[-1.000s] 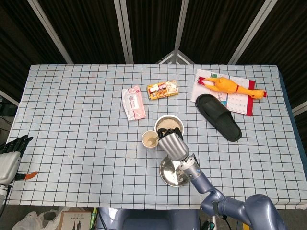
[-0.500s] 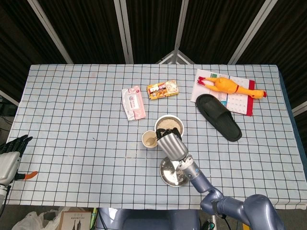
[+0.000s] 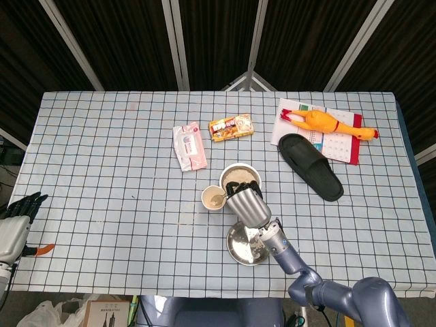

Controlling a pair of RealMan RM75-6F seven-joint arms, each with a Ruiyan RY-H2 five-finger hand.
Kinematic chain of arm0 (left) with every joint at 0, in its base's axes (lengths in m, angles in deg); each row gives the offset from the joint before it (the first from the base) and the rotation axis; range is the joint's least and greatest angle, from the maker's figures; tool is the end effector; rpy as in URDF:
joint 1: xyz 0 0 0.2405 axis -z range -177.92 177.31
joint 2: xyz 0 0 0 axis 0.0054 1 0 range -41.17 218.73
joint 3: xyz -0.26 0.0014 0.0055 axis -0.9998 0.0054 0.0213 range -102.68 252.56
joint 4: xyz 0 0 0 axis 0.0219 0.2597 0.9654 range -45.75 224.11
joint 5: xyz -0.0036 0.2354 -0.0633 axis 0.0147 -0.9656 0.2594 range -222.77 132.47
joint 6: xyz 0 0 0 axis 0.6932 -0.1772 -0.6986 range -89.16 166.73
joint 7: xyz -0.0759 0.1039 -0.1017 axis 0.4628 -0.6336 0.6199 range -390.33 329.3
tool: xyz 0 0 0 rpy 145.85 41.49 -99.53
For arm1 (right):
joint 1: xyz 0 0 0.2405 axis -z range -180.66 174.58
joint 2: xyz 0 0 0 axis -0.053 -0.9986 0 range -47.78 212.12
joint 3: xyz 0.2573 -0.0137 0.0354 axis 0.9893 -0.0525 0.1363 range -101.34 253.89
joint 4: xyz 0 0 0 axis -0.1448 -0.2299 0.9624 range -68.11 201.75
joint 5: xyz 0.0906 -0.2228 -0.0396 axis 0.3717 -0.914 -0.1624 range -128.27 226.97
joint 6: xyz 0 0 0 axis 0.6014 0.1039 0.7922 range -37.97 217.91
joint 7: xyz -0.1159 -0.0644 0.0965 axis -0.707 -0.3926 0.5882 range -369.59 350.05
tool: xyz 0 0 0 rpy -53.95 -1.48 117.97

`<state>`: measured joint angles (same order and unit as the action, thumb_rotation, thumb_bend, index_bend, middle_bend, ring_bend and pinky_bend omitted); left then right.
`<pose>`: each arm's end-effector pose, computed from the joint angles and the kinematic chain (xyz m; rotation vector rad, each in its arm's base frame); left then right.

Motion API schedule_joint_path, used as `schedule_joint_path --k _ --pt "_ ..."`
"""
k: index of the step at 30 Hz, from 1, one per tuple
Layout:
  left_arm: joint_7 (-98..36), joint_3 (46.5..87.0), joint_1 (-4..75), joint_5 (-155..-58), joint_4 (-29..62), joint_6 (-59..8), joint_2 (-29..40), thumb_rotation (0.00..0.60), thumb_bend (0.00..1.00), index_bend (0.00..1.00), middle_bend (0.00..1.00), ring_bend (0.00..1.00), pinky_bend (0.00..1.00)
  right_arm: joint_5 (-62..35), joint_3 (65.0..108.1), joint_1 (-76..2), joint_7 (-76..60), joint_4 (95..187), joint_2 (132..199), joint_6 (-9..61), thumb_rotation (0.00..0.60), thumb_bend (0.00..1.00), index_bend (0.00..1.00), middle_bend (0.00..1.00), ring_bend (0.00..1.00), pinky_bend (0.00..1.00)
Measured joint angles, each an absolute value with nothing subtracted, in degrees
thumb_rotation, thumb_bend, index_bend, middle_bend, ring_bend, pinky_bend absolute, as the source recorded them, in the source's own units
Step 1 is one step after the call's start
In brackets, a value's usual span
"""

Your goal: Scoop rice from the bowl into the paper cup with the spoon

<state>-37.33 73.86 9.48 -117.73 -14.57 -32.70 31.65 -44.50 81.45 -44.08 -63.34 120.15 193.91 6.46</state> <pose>-0.3265 0.2125 0.1198 -1.4212 -1.1266 -0.6656 -0.1103 -0.3367 -0.0977 1.6549 0.2893 0.8347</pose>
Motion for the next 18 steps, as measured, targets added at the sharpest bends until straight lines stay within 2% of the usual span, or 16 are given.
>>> schedule_joint_path --k 12,18 --pt "-37.39 73.89 9.57 -117.46 -14.40 -32.41 31.61 0.600 0.00 0.00 0.00 0.00 0.00 -40.78 88.57 -42.08 -61.00 130.94 190.32 3.76 0.600 0.57 0.65 0.89 1.00 1.00" --pt "-37.52 73.96 9.62 -117.22 -14.49 -32.16 31.61 0.600 0.00 0.00 0.00 0.00 0.00 -38.48 89.67 -39.17 -60.25 137.31 186.49 2.68 0.600 0.57 0.65 0.89 1.00 1.00"
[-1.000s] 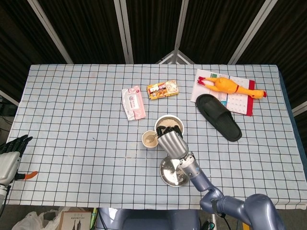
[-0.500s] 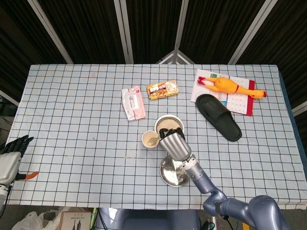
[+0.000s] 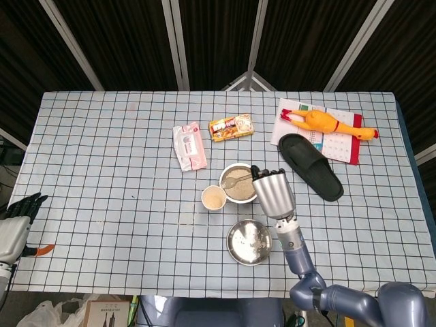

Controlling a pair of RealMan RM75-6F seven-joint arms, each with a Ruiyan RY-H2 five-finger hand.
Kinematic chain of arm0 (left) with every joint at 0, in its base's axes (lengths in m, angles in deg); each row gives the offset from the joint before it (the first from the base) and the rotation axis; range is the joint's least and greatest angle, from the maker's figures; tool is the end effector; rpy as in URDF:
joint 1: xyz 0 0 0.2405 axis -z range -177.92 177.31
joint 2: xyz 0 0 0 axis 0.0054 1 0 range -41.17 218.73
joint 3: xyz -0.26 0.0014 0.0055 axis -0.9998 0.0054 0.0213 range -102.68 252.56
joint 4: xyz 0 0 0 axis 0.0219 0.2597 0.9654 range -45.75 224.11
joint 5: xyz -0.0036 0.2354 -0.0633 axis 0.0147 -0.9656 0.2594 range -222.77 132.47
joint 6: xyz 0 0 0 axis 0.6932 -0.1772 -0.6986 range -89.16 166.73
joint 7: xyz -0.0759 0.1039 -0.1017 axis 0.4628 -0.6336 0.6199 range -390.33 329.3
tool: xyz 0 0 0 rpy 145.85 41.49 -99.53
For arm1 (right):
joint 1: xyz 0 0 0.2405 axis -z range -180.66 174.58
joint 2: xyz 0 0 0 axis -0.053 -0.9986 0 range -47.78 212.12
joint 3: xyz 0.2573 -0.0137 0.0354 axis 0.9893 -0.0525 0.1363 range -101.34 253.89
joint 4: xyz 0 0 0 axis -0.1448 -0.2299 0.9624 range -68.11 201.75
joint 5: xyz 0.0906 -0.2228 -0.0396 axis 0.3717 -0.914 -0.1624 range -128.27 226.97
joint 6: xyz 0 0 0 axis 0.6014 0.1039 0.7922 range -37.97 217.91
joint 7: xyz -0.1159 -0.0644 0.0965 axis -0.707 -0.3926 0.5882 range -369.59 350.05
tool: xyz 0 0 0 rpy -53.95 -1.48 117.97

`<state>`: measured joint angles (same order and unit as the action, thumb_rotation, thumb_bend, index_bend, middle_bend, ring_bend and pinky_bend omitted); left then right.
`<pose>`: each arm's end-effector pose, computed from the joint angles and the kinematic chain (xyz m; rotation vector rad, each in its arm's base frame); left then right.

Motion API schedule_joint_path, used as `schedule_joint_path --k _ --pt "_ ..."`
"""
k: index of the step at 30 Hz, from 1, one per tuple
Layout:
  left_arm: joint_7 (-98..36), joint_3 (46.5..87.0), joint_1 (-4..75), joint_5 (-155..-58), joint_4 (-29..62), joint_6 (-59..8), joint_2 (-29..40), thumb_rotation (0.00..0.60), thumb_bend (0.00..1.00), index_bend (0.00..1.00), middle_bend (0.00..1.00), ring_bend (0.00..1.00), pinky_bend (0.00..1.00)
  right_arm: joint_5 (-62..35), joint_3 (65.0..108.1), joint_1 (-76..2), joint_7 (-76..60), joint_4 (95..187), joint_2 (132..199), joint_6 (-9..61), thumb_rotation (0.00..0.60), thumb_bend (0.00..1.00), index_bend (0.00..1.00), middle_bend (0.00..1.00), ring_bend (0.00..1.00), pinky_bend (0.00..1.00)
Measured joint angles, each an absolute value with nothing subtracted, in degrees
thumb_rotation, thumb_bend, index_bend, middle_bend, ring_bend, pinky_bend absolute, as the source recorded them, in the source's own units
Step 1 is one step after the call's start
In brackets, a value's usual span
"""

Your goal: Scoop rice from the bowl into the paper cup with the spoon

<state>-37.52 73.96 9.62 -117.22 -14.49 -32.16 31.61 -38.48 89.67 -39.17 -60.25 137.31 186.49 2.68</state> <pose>-0.3282 0.2123 0.1185 -1.4224 -1.1347 -0.6535 -0.1097 -0.3447 -0.0308 1.4547 -0.0626 0.9473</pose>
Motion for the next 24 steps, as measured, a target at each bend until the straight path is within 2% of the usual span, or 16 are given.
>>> schedule_joint_path --k 6,12,18,24 --pt "-37.14 73.77 9.54 -117.44 -14.30 -32.68 31.43 0.600 0.00 0.00 0.00 0.00 0.00 -38.19 87.56 -35.07 -58.30 141.81 182.32 1.39 0.600 0.57 0.65 0.89 1.00 1.00" --pt "-37.68 73.59 9.25 -118.26 -13.70 -34.22 30.83 0.600 0.00 0.00 0.00 0.00 0.00 -39.01 82.64 -30.86 -55.95 142.72 180.56 0.44 0.600 0.57 0.65 0.89 0.99 1.00" --pt "-37.74 73.83 8.82 -119.37 -13.17 -35.09 30.43 0.600 0.00 0.00 0.00 0.00 0.00 -40.58 78.08 -27.20 -55.20 140.34 181.57 0.60 0.600 0.57 0.65 0.89 0.99 1.00" --pt "-37.30 73.71 8.67 -119.52 -12.87 -35.39 30.44 0.600 0.00 0.00 0.00 0.00 0.00 -40.42 76.85 -25.40 -56.61 139.22 183.02 1.82 0.600 0.57 0.65 0.89 0.99 1.00"
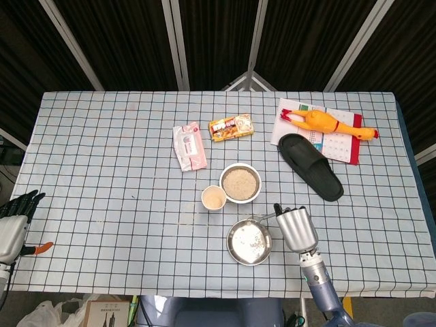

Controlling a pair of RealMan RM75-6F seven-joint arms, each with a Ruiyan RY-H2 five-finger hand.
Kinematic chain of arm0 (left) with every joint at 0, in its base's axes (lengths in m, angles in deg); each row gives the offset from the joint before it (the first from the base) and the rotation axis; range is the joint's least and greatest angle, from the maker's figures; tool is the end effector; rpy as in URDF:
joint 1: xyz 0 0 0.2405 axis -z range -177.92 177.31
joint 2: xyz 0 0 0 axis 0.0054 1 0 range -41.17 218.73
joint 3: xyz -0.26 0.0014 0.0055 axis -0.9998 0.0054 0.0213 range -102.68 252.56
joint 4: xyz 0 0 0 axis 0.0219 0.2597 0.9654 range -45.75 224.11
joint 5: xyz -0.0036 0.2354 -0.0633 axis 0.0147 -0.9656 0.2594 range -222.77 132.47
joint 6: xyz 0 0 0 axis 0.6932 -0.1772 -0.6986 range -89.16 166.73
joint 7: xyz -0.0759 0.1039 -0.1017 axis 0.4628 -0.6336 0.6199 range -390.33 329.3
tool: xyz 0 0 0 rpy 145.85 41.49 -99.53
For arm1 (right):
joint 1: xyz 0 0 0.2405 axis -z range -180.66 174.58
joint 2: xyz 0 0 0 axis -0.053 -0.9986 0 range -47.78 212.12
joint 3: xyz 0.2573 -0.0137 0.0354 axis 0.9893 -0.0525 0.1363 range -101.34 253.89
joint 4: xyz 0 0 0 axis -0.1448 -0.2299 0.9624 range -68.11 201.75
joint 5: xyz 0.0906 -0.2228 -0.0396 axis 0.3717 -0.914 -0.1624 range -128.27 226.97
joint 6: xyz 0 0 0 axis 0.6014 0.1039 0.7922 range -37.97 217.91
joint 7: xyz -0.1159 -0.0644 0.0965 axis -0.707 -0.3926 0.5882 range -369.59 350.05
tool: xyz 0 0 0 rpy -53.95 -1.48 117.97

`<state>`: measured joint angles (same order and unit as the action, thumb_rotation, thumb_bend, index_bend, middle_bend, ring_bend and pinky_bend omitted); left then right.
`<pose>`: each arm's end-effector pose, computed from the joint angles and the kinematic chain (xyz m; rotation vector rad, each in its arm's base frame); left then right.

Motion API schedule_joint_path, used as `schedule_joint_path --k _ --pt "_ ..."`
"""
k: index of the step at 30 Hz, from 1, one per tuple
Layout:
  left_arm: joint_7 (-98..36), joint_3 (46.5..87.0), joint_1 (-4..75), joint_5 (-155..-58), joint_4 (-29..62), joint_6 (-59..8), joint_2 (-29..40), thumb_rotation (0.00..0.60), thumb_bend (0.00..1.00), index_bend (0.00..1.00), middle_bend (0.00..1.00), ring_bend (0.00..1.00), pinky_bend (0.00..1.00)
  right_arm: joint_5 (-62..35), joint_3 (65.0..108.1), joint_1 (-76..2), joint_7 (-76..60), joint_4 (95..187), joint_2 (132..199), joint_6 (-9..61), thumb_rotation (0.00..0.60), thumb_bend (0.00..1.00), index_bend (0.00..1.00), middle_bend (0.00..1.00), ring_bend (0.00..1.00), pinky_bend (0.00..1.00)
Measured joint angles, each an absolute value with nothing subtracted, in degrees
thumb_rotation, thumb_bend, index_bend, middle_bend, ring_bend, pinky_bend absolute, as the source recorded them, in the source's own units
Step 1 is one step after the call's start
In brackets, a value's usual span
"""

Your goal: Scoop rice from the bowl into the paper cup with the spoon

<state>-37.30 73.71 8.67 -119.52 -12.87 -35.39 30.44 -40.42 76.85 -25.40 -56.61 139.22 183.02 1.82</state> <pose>-0.3275 0.2118 0.1223 -1.4116 -1.0763 -0.6930 -0.2009 -0.2625 -0.0541 1.6362 -0.2098 0.7853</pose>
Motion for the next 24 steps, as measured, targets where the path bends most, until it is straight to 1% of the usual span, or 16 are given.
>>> schedule_joint_path --k 15,20,24 --pt "-37.00 73.70 8.61 -119.73 -12.74 -35.20 30.51 0.600 0.00 0.00 0.00 0.00 0.00 -37.93 75.39 -21.99 -62.26 139.31 184.01 6.44 0.600 0.57 0.64 0.89 0.97 1.00" --pt "-36.97 73.69 8.61 -119.74 -12.74 -35.17 30.52 0.600 0.00 0.00 0.00 0.00 0.00 -37.96 75.27 -21.41 -62.51 139.60 184.17 6.67 0.600 0.57 0.55 0.89 0.96 1.00" --pt "-36.90 73.61 8.62 -119.62 -12.76 -35.13 30.52 0.600 0.00 0.00 0.00 0.00 0.00 -38.02 75.32 -21.09 -62.57 140.06 183.91 6.64 0.600 0.48 0.42 0.88 0.95 1.00"
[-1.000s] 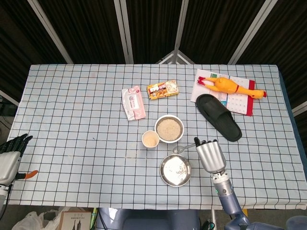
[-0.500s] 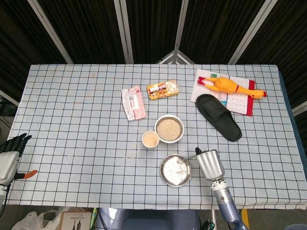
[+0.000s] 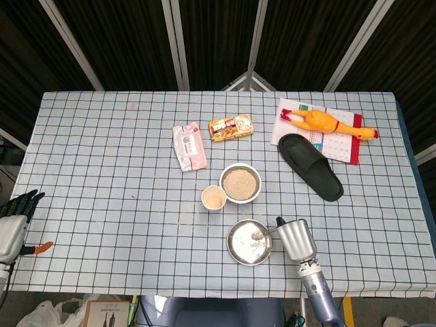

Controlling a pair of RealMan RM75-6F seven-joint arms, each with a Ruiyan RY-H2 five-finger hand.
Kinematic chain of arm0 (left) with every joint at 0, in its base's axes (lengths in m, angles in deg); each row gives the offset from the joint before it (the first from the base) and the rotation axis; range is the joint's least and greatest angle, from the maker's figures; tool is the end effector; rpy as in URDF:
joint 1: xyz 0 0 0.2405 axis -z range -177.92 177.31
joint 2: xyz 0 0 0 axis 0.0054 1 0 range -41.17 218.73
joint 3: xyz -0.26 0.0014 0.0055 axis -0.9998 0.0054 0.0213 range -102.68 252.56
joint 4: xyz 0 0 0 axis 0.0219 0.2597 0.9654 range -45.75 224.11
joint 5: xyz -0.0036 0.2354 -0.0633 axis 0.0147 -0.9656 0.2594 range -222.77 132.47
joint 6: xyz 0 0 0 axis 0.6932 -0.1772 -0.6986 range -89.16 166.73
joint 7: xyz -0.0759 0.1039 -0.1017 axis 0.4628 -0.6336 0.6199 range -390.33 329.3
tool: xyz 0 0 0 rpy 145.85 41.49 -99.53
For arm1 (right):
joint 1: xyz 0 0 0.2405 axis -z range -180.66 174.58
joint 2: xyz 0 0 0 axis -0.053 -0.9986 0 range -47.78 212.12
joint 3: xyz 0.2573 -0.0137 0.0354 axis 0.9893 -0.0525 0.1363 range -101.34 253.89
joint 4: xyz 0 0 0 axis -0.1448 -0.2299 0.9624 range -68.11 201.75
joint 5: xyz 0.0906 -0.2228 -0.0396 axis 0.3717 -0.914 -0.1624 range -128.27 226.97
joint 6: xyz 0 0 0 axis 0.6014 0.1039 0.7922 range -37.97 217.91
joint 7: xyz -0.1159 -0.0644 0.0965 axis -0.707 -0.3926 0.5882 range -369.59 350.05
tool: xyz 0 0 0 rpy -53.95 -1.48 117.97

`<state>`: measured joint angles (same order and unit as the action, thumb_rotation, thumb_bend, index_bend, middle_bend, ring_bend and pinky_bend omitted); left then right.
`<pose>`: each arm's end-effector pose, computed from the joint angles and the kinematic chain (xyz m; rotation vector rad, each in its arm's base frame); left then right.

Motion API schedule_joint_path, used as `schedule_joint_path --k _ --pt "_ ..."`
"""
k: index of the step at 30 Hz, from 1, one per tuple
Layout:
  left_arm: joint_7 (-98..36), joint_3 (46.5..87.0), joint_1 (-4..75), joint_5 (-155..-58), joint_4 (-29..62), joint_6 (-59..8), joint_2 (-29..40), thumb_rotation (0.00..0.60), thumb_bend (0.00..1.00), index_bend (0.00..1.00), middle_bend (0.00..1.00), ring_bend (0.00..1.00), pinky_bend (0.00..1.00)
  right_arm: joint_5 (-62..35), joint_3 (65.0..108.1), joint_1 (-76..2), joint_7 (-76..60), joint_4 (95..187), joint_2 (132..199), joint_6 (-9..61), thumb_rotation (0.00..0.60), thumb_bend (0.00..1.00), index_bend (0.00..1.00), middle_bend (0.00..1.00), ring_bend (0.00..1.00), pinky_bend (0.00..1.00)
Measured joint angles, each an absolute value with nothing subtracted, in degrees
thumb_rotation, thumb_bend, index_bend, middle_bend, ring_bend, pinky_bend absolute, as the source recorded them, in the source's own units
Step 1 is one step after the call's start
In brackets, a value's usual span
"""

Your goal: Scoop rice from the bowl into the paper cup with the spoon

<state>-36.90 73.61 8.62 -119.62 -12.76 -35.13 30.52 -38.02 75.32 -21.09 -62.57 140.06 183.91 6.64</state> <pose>-0.3281 0.2120 0.1226 -1.4115 -1.0809 -0.6948 -0.2214 -0.2389 -0.0762 1.7181 -0.2579 0.6109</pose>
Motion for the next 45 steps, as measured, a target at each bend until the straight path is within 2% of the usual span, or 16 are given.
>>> schedule_joint_path --k 3,8,12,18,24,26,28,29,30,32,33,34,39,45 --pt "-36.99 73.61 8.63 -119.65 -12.75 -35.14 30.51 0.600 0.00 0.00 0.00 0.00 0.00 -39.27 75.04 -21.01 -62.71 139.93 183.28 6.27 0.600 0.44 0.36 0.88 0.95 1.00" --pt "-37.29 73.66 8.64 -119.63 -12.73 -35.06 30.48 0.600 0.00 0.00 0.00 0.00 0.00 -39.88 74.79 -20.57 -62.78 140.05 182.32 5.78 0.600 0.40 0.32 0.88 0.95 1.00" --pt "-37.33 73.65 8.66 -119.56 -12.71 -35.00 30.46 0.600 0.00 0.00 0.00 0.00 0.00 -40.66 74.38 -19.88 -62.58 140.03 181.23 5.32 0.600 0.40 0.30 0.87 0.94 1.00" --pt "-37.11 73.59 8.59 -119.88 -12.55 -35.33 30.34 0.600 0.00 0.00 0.00 0.00 0.00 -41.55 74.73 -19.28 -61.32 141.69 178.56 3.53 0.600 0.40 0.24 0.79 0.87 1.00" --pt "-35.84 73.77 8.44 -121.30 -11.98 -35.73 30.16 0.600 0.00 0.00 0.00 0.00 0.00 -42.35 75.91 -18.11 -55.89 145.55 173.60 -0.18 0.600 0.40 0.24 0.76 0.83 0.98" --pt "-35.38 73.84 8.34 -122.09 -11.58 -36.14 29.99 0.600 0.00 0.00 0.00 0.00 0.00 -42.50 76.27 -17.43 -53.21 146.63 171.77 -1.78 0.600 0.40 0.23 0.71 0.79 0.94" --pt "-35.10 73.89 8.19 -123.12 -11.09 -36.91 29.69 0.600 0.00 0.00 0.00 0.00 0.00 -42.51 76.65 -16.40 -49.62 147.90 169.42 -3.74 0.600 0.40 0.17 0.61 0.68 0.87" --pt "-35.04 73.91 8.11 -123.65 -10.84 -37.36 29.53 0.600 0.00 0.00 0.00 0.00 0.00 -42.43 76.78 -15.90 -47.96 148.47 168.37 -4.49 0.600 0.40 0.10 0.50 0.56 0.80" --pt "-34.99 73.93 8.01 -124.24 -10.55 -37.87 29.33 0.600 0.00 0.00 0.00 0.00 0.00 -42.21 76.88 -15.19 -45.64 149.30 166.88 -5.29 0.600 0.39 0.05 0.35 0.41 0.71" --pt "-34.92 73.99 7.75 -125.70 -9.69 -39.24 28.74 0.600 0.00 0.00 0.00 0.00 0.00 -41.61 76.83 -14.11 -41.93 150.68 164.44 -5.98 0.600 0.38 0.00 0.12 0.17 0.54" --pt "-34.92 74.02 7.63 -126.32 -9.24 -39.84 28.44 0.600 0.00 0.00 0.00 0.00 0.00 -40.94 76.61 -13.40 -39.29 151.76 162.59 -6.02 0.600 0.36 0.00 0.03 0.06 0.44" --pt "-34.99 74.04 7.47 -127.07 -8.59 -40.59 28.01 0.600 0.00 0.00 0.00 0.00 0.00 -40.30 76.36 -12.88 -37.24 152.72 161.08 -5.82 0.600 0.34 0.00 0.00 0.01 0.37" --pt "-36.04 74.05 7.00 -129.01 -6.15 -42.83 26.29 0.600 0.00 0.00 0.00 0.00 0.00 -35.90 74.61 -10.26 -25.81 158.86 151.60 -2.59 0.600 0.24 0.00 0.00 0.00 0.26" --pt "-38.47 73.93 6.57 -130.75 -3.70 -45.10 24.40 0.600 0.00 0.00 0.00 0.00 0.00 -35.27 72.64 -7.83 -18.21 162.46 144.46 -0.54 0.600 0.21 0.00 0.00 0.00 0.21"
